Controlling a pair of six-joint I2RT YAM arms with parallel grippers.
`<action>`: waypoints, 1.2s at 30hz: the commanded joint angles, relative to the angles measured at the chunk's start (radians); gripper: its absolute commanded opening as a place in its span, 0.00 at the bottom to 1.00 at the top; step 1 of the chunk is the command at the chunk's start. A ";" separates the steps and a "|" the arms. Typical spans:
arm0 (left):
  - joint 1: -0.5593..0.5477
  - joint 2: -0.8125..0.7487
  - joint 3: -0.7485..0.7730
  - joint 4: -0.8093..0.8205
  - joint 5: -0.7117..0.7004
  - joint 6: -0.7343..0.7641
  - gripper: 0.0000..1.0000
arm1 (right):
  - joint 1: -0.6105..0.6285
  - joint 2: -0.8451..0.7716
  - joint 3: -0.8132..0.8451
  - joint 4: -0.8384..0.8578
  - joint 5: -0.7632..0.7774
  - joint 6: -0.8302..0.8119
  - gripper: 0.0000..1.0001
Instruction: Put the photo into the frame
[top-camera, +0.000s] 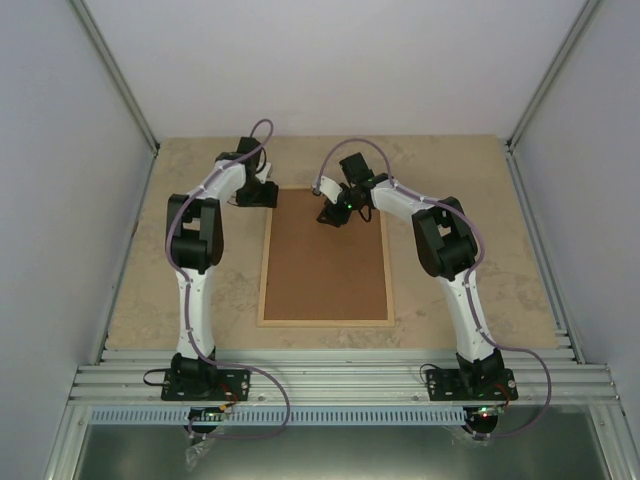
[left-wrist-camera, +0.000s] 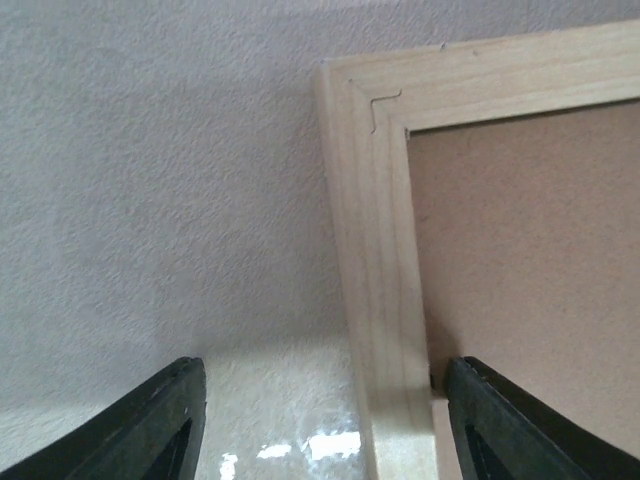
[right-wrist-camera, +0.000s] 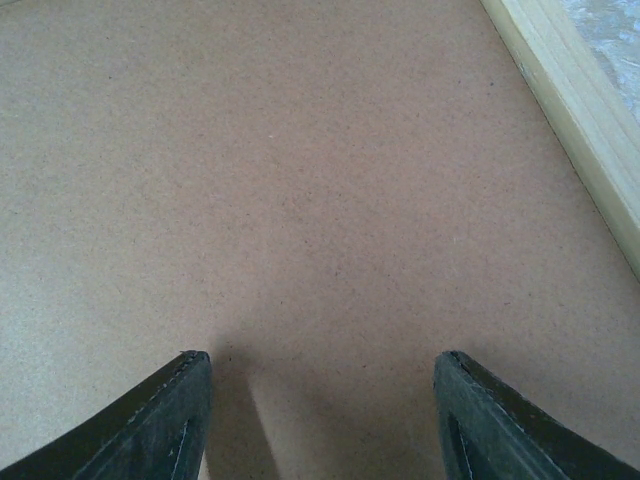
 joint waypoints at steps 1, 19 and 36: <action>-0.002 -0.004 0.041 0.016 0.124 0.025 0.69 | -0.001 0.050 -0.027 -0.129 0.053 0.005 0.62; 0.002 -0.009 0.042 -0.018 0.045 0.018 0.63 | -0.001 0.050 -0.026 -0.134 0.051 0.011 0.61; 0.016 -0.006 0.014 -0.013 0.003 -0.001 0.58 | 0.001 0.056 -0.018 -0.136 0.052 0.008 0.61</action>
